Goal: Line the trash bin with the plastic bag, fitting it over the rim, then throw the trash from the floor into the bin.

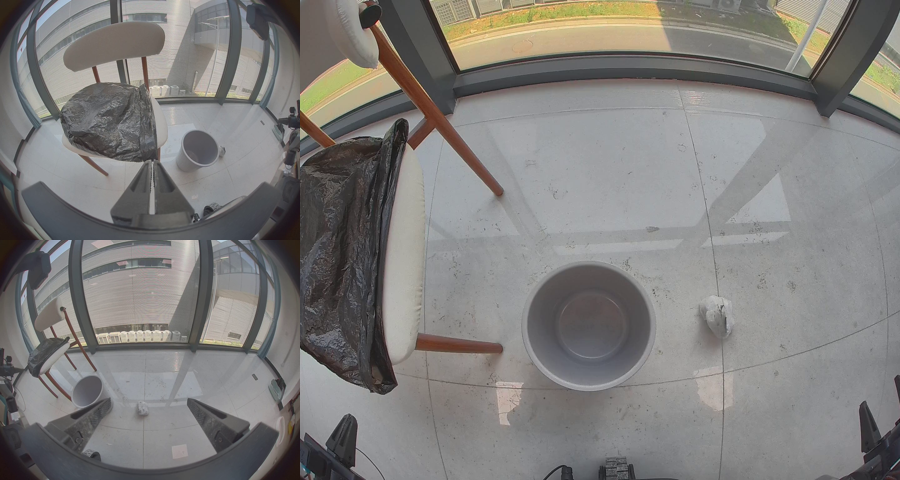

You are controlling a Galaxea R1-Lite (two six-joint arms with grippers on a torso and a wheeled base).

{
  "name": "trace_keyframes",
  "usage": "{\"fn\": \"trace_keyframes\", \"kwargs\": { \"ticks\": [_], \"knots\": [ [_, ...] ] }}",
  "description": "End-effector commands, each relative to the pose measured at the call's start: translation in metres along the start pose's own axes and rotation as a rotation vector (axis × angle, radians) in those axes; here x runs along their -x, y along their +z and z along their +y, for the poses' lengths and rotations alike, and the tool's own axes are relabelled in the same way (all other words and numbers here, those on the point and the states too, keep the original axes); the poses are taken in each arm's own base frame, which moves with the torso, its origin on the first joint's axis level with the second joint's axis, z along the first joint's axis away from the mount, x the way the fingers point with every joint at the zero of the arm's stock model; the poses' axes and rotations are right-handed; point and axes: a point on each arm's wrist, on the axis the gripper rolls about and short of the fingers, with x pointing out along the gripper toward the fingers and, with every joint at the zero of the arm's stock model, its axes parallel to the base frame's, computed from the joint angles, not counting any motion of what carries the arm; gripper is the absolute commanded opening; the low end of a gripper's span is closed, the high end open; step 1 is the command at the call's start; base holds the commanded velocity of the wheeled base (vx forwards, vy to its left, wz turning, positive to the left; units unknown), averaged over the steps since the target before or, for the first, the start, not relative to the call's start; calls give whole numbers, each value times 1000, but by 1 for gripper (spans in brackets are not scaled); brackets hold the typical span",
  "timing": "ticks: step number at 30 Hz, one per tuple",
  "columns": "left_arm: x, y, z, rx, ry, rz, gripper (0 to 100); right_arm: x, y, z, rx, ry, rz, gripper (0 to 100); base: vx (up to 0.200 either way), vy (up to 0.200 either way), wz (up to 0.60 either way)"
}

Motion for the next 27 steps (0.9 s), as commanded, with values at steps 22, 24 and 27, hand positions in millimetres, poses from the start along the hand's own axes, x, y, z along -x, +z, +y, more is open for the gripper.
{"fn": "trace_keyframes", "kwargs": {
  "ticks": [22, 24, 27],
  "knots": [
    [17, 53, 2, -64, 22, -266, 0, 0, -5, 0, -4, -3, 1, 100, 0, 0, 0],
    [19, 68, 3, -62, 16, -222, 0, 0, -5, 0, -4, -5, 1, 100, 0, 0, 0],
    [10, 87, 4, -61, -18, -148, 0, 0, -5, 0, -4, -5, 1, 100, 0, 0, 0]
  ]
}}
